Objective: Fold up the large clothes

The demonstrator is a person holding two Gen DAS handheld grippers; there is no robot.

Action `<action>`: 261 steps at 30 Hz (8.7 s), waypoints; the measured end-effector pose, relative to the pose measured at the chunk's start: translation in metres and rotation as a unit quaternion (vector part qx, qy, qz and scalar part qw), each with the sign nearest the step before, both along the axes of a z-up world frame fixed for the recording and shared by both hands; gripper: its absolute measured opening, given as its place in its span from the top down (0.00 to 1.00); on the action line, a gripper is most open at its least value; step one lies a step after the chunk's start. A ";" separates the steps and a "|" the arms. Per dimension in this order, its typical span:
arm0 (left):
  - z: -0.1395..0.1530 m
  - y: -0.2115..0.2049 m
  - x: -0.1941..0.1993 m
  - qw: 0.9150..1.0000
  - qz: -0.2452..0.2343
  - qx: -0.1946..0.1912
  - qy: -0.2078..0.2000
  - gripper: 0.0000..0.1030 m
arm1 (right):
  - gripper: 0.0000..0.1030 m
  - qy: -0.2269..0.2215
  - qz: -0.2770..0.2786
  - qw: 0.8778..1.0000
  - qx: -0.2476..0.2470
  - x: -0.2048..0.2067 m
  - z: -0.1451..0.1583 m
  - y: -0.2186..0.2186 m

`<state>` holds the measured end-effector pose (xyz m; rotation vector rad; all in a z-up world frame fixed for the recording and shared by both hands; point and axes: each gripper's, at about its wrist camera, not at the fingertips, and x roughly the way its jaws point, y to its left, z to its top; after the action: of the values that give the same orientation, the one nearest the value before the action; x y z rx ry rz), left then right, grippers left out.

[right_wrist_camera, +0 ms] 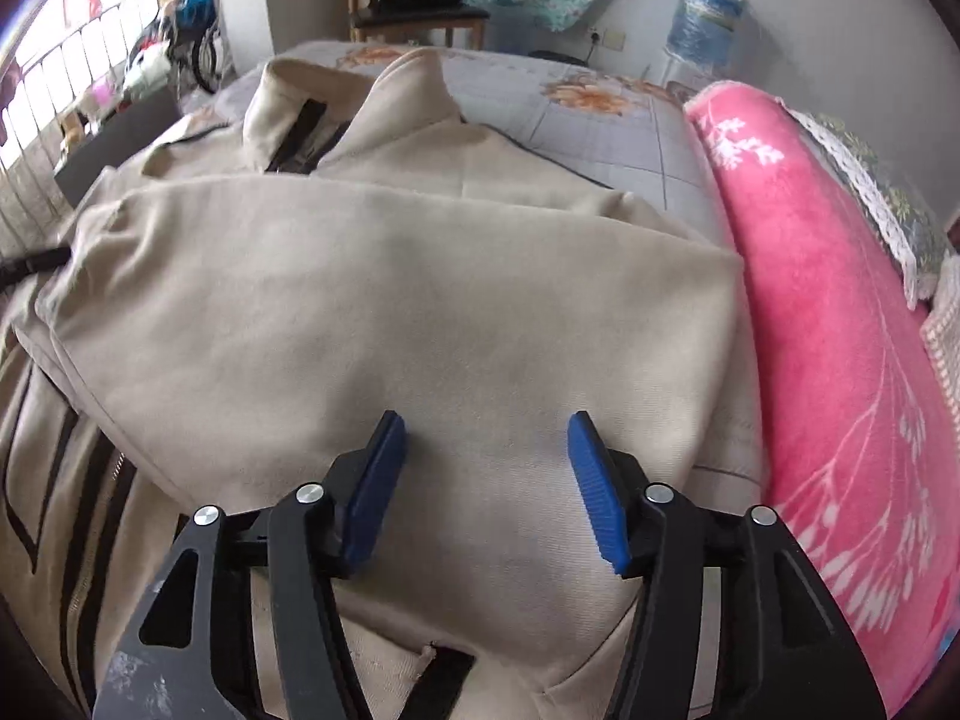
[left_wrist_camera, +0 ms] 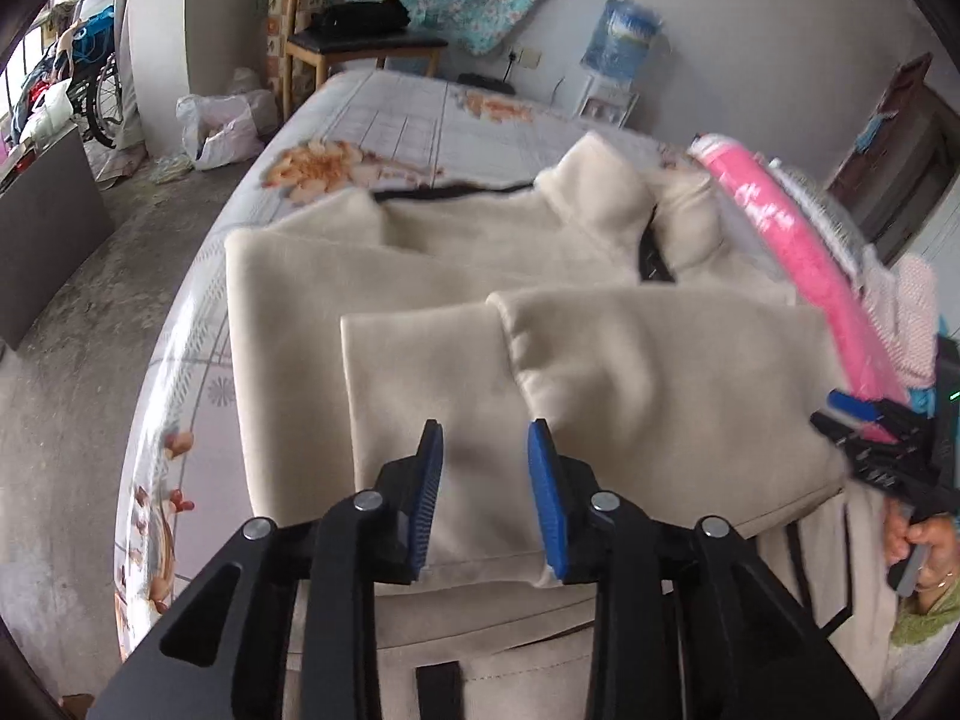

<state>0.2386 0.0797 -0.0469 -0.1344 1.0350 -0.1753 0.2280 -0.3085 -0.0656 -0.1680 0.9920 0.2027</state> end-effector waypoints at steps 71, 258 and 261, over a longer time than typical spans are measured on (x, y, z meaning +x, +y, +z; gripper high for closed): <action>-0.025 0.006 -0.201 0.994 -0.005 0.104 -0.025 0.05 | 0.08 0.037 -0.101 0.994 -0.005 -0.239 -0.019 0.058; -0.029 0.053 -0.333 0.994 0.084 -0.067 0.000 0.61 | 0.52 0.062 -0.159 0.952 0.253 -0.315 0.001 -0.070; -0.032 0.050 -0.331 0.994 0.087 -0.072 0.005 0.61 | 0.58 0.057 -0.158 0.952 0.256 -0.317 -0.001 -0.071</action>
<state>-0.0922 0.1300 -0.0791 -0.3543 1.0145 -0.0909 -0.0887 -0.3798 -0.0665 0.4799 1.0345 0.1712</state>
